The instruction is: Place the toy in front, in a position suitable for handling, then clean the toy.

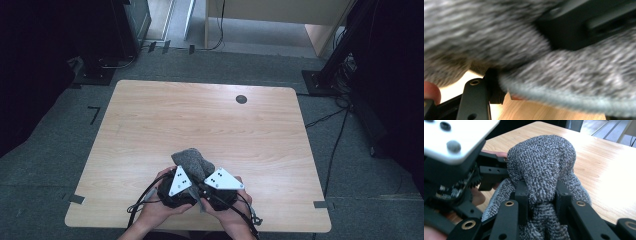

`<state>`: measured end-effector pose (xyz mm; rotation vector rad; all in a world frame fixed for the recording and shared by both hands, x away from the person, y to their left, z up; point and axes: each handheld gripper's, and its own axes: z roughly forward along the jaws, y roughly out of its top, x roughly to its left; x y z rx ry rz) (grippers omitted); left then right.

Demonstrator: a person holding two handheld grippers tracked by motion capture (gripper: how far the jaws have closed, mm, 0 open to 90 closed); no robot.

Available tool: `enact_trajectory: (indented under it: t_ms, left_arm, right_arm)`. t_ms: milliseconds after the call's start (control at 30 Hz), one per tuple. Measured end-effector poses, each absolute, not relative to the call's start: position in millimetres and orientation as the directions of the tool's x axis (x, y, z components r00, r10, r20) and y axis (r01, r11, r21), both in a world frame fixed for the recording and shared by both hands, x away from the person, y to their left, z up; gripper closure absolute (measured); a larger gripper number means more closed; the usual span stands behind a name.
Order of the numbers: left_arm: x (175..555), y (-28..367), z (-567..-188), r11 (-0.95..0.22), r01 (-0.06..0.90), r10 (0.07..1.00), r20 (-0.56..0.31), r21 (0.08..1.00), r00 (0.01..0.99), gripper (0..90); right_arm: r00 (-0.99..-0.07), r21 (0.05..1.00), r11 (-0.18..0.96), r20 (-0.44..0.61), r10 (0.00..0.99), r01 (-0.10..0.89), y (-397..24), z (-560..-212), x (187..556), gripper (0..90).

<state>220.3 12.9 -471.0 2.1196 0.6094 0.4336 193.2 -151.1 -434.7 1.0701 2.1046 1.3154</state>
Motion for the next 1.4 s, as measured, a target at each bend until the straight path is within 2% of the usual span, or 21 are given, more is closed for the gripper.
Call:
enact_trajectory:
  t_ms: [167,267,300,367,467,633,800,900,1000,1033,1133,1233,1300,1400]
  left_arm:
    - [223,17,-470,-0.501,0.272,0.575,0.081,0.822,0.814,34.1]
    - [224,19,-469,-0.49,0.28,0.58,0.069,0.825,0.812,34.1]
    - [224,18,-469,-0.487,0.28,0.579,0.066,0.827,0.813,34.1]
    - [222,15,-470,-0.498,0.269,0.568,0.076,0.824,0.82,34.0]
    - [222,15,-471,-0.505,0.267,0.564,0.079,0.821,0.822,34.0]
    - [223,19,-468,-0.503,0.263,0.568,0.085,0.823,0.819,34.0]
    - [226,23,-466,-0.48,0.278,0.581,0.064,0.832,0.812,34.1]
    - [220,16,-467,-0.505,0.245,0.549,0.089,0.828,0.831,34.0]
    - [217,14,-467,-0.506,0.229,0.534,0.094,0.832,0.84,34.0]
    - [218,15,-466,-0.506,0.228,0.534,0.095,0.832,0.84,34.0]
    - [221,19,-467,-0.498,0.237,0.544,0.088,0.834,0.834,34.1]
    - [221,17,-467,-0.499,0.235,0.542,0.089,0.834,0.836,34.0]
    - [217,13,-468,-0.509,0.22,0.53,0.101,0.832,0.842,34.0]
    - [218,14,-468,-0.509,0.22,0.531,0.102,0.832,0.841,34.1]
  right_arm:
    - [-0.54,0.885,0.219,0.044,0.841,0.412,-166,-435,200,71.6]
    - [-0.554,0.884,0.217,0.056,0.83,0.414,-166,-433,198,71.5]
    - [-0.599,0.887,0.229,0.064,0.798,0.401,-159,-431,194,71.4]
    - [-0.627,0.888,0.242,0.064,0.777,0.391,-150,-431,191,71.1]
    - [-0.62,0.886,0.249,0.053,0.782,0.39,-148,-432,193,70.9]
    - [-0.56,0.888,0.223,0.046,0.828,0.403,-167,-434,199,72.0]
    - [-0.61,0.888,0.236,0.062,0.79,0.396,-161,-428,193,72.6]
    - [-0.658,0.891,0.274,0.036,0.753,0.362,-147,-428,187,72.4]
    - [-0.636,0.897,0.255,0.037,0.771,0.362,-147,-429,191,72.2]
    - [-0.587,0.9,0.225,0.041,0.809,0.373,-159,-430,197,72.5]
    - [-0.55,0.892,0.194,0.07,0.832,0.407,-172,-430,200,72.6]
    - [-0.571,0.887,0.199,0.085,0.816,0.417,-175,-430,199,72.5]
    - [-0.623,0.889,0.22,0.089,0.777,0.401,-163,-429,194,72.3]
    - [-0.621,0.891,0.233,0.067,0.781,0.39,-159,-429,193,72.2]
